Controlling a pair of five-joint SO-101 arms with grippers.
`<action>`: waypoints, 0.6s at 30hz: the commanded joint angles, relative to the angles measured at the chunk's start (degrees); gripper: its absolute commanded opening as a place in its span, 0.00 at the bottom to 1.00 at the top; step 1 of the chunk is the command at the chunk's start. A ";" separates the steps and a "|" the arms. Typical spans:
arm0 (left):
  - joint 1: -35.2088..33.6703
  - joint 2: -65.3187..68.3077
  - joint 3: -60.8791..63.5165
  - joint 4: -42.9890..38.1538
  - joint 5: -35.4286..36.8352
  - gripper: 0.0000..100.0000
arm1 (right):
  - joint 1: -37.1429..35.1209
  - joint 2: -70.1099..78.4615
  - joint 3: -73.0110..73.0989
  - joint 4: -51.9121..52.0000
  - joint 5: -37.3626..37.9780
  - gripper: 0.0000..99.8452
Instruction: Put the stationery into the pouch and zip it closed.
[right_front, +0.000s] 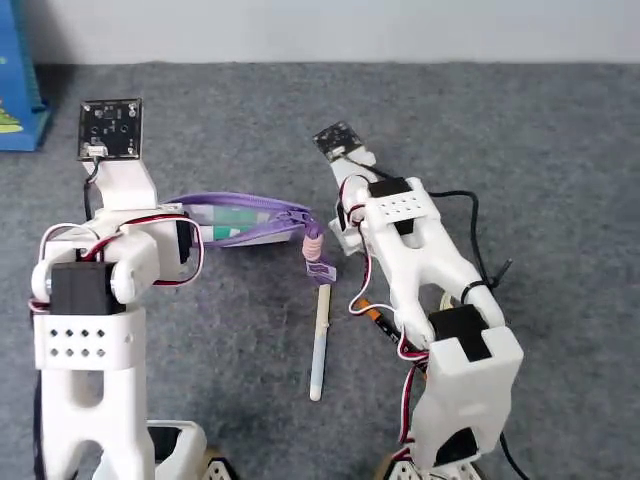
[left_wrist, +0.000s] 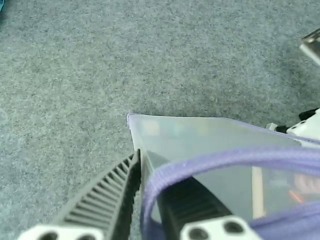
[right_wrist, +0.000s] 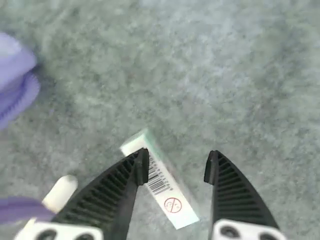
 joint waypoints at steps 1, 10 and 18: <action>0.00 -0.18 -0.31 -1.32 0.62 0.01 | -1.45 0.04 -2.90 4.97 0.53 0.19; 0.00 -0.18 -0.31 -1.32 0.62 0.01 | -1.45 0.84 -7.74 12.62 0.44 0.19; 0.00 -0.18 -0.31 -1.23 0.62 0.01 | -1.36 7.69 -8.09 8.57 0.44 0.19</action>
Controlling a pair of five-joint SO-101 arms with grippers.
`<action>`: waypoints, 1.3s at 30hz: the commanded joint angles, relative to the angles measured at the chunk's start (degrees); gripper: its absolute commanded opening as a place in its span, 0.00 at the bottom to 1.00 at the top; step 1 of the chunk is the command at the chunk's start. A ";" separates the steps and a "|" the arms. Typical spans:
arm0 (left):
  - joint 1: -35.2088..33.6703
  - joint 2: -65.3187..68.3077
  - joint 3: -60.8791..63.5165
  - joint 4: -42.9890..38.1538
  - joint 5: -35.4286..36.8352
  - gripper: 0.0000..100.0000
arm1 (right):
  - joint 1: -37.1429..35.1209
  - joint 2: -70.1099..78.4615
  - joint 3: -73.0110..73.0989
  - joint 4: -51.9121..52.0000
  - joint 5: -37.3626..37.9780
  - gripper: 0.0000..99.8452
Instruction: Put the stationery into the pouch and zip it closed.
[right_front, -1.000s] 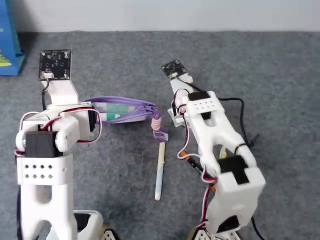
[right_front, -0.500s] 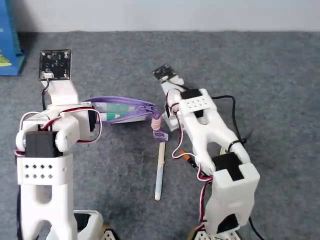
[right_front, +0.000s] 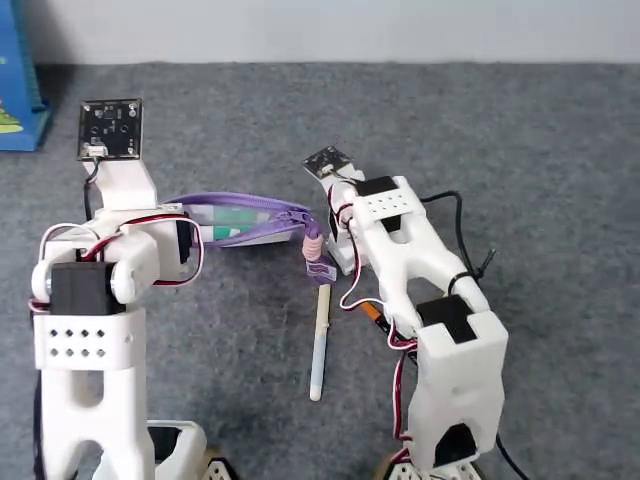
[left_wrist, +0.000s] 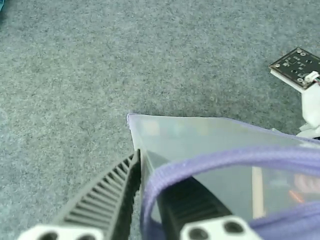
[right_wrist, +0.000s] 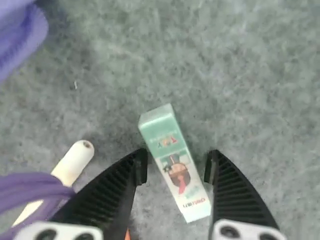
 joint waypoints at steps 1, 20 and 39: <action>0.00 -0.18 -0.22 -1.23 0.62 0.01 | -0.22 1.10 -2.90 -0.92 0.44 0.18; 0.00 -0.26 0.22 -1.67 0.62 0.01 | 6.02 -15.08 -2.29 5.49 -0.09 0.01; 0.00 -0.26 1.01 -2.02 0.62 0.01 | 4.00 -63.34 23.03 -3.65 -13.63 0.01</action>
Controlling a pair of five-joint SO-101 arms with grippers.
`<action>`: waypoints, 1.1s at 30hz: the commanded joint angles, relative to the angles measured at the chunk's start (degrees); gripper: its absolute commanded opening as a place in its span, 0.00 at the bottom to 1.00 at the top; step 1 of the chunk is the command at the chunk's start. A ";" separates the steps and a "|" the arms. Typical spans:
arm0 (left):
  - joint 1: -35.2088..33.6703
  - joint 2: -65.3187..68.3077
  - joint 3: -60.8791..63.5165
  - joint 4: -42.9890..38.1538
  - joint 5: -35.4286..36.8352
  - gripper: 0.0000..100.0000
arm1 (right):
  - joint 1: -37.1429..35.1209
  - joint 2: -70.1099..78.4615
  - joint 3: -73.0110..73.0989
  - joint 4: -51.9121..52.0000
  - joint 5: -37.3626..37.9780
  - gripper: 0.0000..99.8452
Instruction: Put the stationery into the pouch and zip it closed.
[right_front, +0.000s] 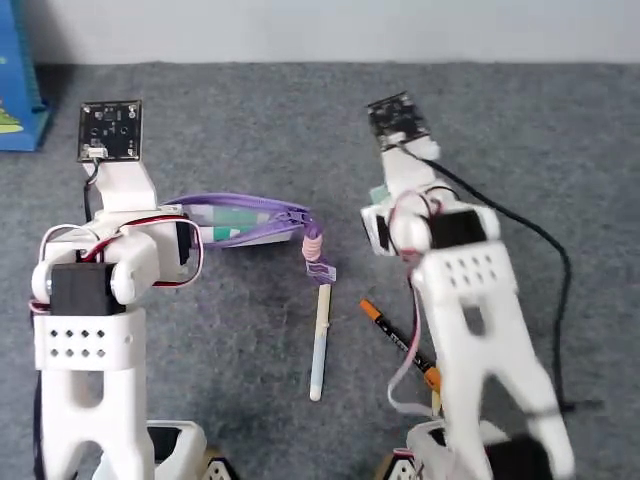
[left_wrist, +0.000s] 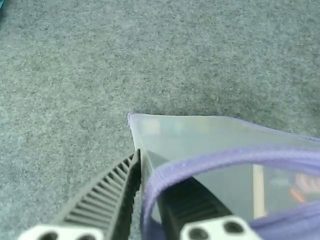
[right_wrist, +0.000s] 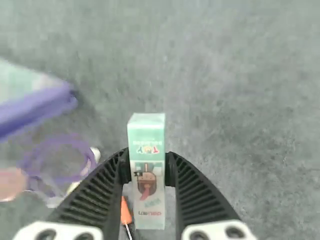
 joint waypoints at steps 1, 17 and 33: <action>0.00 -0.18 0.75 -2.64 0.62 0.01 | -1.01 -12.26 1.49 -1.36 -5.19 0.01; 0.00 -0.18 1.63 -3.43 0.62 0.01 | -23.25 -42.68 21.19 -34.33 -13.19 0.01; 0.00 -0.18 1.63 -3.34 0.62 0.01 | -29.23 -28.62 33.23 -68.09 -18.37 0.01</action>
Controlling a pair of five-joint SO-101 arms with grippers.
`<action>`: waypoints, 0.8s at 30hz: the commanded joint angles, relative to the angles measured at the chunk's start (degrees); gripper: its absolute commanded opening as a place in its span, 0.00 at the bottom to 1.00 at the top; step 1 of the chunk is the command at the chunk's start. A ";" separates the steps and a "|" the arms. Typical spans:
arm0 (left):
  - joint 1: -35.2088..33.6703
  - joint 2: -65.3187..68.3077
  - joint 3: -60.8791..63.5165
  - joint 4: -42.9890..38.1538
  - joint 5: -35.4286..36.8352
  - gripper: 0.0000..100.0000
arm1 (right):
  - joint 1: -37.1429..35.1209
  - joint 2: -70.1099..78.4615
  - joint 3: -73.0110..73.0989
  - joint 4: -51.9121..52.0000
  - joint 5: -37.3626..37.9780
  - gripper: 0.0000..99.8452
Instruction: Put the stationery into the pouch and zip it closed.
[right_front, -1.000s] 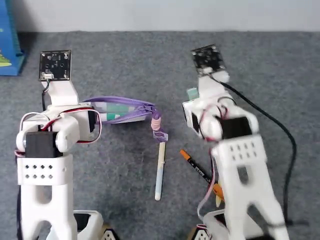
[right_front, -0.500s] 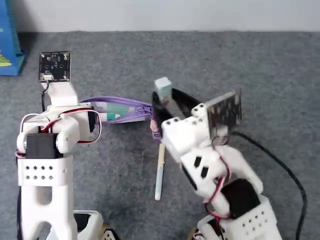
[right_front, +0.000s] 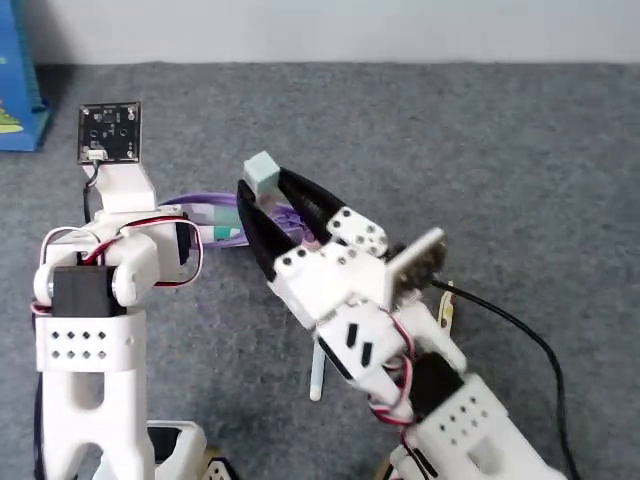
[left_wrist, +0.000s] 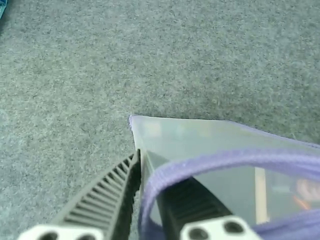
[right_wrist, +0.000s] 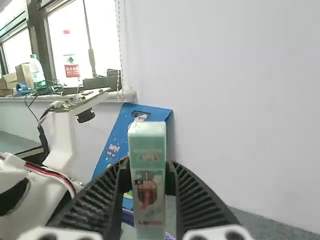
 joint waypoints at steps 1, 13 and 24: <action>0.00 0.35 -0.31 -1.05 0.62 0.01 | -0.66 5.76 -0.79 -5.05 -2.81 0.01; -0.09 0.35 -0.13 -1.05 0.62 0.01 | -0.66 15.78 -0.70 -8.48 -2.73 0.01; -0.09 0.35 0.13 -1.05 0.62 0.01 | -0.66 15.69 -0.88 -4.88 -2.81 0.24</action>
